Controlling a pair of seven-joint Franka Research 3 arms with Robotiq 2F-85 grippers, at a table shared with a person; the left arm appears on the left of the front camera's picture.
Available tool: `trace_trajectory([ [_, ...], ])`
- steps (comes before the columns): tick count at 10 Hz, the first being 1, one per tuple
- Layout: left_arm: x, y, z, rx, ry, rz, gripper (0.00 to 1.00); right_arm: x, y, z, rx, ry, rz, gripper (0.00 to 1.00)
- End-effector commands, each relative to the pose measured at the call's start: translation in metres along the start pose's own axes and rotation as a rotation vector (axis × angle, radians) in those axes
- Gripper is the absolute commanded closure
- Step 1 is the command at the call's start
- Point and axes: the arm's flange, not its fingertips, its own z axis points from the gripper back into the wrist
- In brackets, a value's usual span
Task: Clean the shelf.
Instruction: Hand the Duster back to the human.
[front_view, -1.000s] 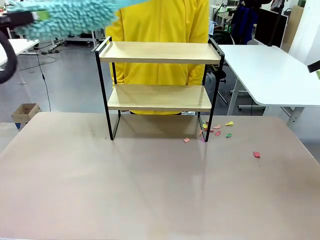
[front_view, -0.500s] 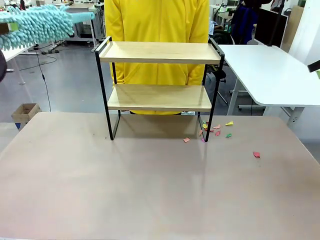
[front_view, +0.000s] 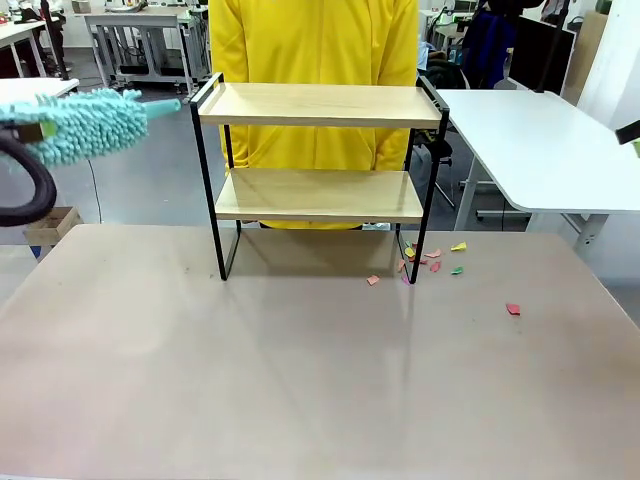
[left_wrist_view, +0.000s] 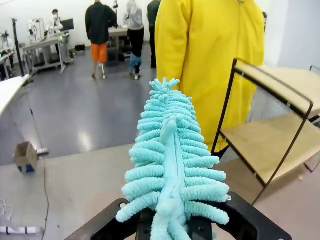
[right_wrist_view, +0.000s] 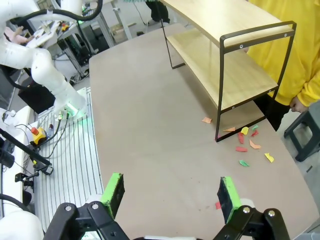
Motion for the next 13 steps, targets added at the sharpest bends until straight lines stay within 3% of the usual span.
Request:
trace_trajectory([
  [1,-0.027,-0.008,-0.002,0.011,-0.015,-0.015,0.83,0.002,0.001,0.001,0.004,-0.005,-0.002,0.00],
  [2,-0.037,-0.014,-0.004,-0.011,-0.024,-0.013,0.83,0.002,0.001,0.001,0.004,-0.005,-0.002,0.00],
  [3,-0.043,-0.013,-0.005,0.095,-0.026,-0.037,0.83,0.002,0.001,0.001,0.004,-0.005,-0.002,0.00],
  [4,-0.032,-0.005,0.000,0.004,0.016,0.008,0.83,0.002,0.001,0.001,0.004,-0.005,-0.002,0.00],
  [13,-0.032,-0.005,0.000,0.004,0.016,0.008,0.83,0.002,0.001,0.001,0.004,-0.005,-0.002,0.00],
])
